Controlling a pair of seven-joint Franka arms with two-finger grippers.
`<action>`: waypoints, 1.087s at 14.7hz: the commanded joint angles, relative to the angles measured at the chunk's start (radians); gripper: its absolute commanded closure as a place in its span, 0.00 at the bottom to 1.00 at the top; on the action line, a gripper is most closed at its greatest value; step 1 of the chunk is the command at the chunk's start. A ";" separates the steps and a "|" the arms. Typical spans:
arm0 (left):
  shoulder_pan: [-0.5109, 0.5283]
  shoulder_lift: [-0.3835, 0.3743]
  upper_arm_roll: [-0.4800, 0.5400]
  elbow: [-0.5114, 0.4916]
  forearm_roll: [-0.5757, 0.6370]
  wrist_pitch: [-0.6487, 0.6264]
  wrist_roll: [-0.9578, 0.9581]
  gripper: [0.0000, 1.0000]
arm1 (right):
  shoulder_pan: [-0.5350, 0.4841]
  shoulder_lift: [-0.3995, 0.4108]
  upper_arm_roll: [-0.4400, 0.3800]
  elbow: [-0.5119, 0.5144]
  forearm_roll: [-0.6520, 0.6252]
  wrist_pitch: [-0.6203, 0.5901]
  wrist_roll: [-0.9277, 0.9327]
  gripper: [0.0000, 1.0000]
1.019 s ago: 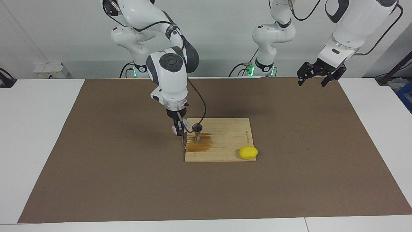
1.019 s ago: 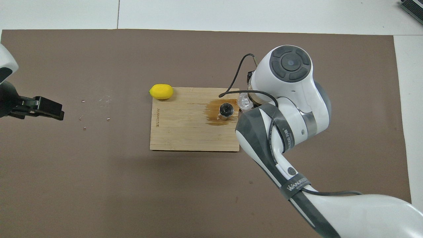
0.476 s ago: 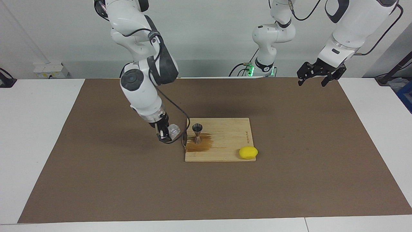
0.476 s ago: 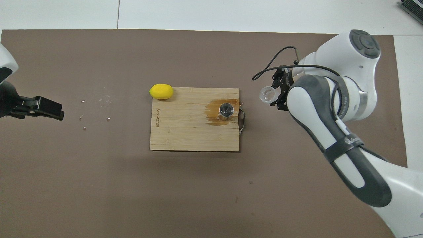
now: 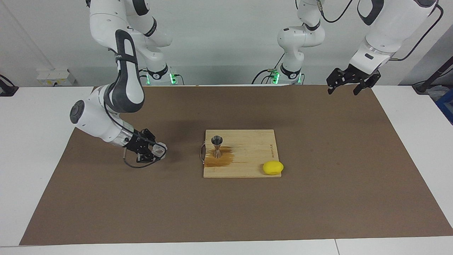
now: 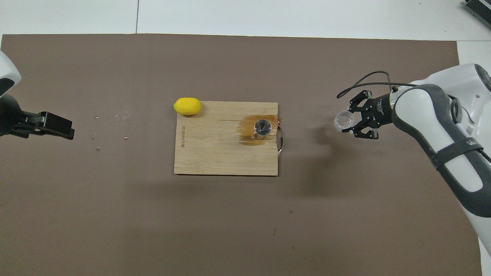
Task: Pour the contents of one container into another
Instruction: 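Turn the glass upright and carry it back with the right gripper, then lower the glass onto the table and open the right gripper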
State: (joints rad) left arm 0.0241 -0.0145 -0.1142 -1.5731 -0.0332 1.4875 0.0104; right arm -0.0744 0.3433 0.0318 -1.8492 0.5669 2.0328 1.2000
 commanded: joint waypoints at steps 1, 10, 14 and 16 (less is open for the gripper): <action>0.002 -0.028 0.002 -0.030 -0.010 -0.001 -0.001 0.00 | -0.066 -0.029 0.014 -0.085 0.083 0.027 -0.136 1.00; 0.002 -0.028 0.002 -0.030 -0.008 -0.001 -0.001 0.00 | -0.189 0.030 0.014 -0.159 0.175 0.010 -0.416 1.00; 0.002 -0.028 0.002 -0.030 -0.008 -0.001 -0.001 0.00 | -0.189 0.025 0.004 -0.170 0.168 0.024 -0.422 0.00; 0.002 -0.028 0.002 -0.030 -0.008 -0.001 -0.001 0.00 | -0.217 0.017 0.002 -0.182 0.166 0.024 -0.425 0.00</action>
State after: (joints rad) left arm 0.0241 -0.0145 -0.1142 -1.5731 -0.0332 1.4875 0.0104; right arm -0.2570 0.3843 0.0298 -1.9949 0.7220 2.0412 0.8152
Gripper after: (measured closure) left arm 0.000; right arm 0.238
